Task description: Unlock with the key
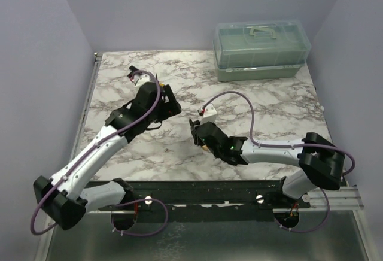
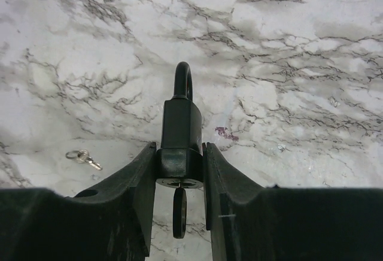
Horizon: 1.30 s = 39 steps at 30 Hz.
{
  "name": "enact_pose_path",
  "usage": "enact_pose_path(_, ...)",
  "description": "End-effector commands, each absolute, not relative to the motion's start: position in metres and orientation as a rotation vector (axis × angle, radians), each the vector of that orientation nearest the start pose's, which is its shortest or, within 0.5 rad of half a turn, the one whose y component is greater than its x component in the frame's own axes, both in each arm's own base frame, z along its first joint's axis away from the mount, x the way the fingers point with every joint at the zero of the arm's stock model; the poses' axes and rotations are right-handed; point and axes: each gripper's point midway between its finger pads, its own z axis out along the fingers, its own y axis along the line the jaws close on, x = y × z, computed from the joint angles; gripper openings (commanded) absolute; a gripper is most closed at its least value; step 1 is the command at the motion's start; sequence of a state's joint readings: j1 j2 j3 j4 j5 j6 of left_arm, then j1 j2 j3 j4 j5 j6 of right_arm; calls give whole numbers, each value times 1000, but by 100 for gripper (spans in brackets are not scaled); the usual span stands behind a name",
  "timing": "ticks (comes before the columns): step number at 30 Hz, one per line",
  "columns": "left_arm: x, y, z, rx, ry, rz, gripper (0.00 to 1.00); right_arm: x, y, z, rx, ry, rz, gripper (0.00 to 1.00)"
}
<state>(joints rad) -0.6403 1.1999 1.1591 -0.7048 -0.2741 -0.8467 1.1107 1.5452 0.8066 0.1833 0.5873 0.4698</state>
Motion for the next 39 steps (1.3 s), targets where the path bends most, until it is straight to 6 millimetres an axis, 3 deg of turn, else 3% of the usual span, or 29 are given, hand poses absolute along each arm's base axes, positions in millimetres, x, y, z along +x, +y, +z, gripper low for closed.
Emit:
enact_pose_path(1,274,-183,258,-166,2106,-641,99,260,344,165,-235,1881,554,1)
enact_pose_path(5,252,-195,296,-34,1929,-861,99,252,346,198,-214,1827,739,0)
enact_pose_path(14,203,-226,341,251,1712,-1215,96,242,319,290,-192,1609,1254,0)
enact_pose_path(18,186,-233,358,331,1625,-1328,91,223,307,332,-229,1485,1444,1)
enact_pose_path(25,168,-241,380,377,1474,-1502,79,185,296,388,-320,1281,1646,0)
enact_pose_path(29,162,-243,385,399,1410,-1556,68,175,295,401,-332,1232,1721,0)
enact_pose_path(32,160,-243,387,400,1385,-1577,66,170,297,406,-342,1196,1784,0)
enact_pose_path(39,164,-245,385,389,1365,-1593,58,168,306,403,-377,1165,1868,1)
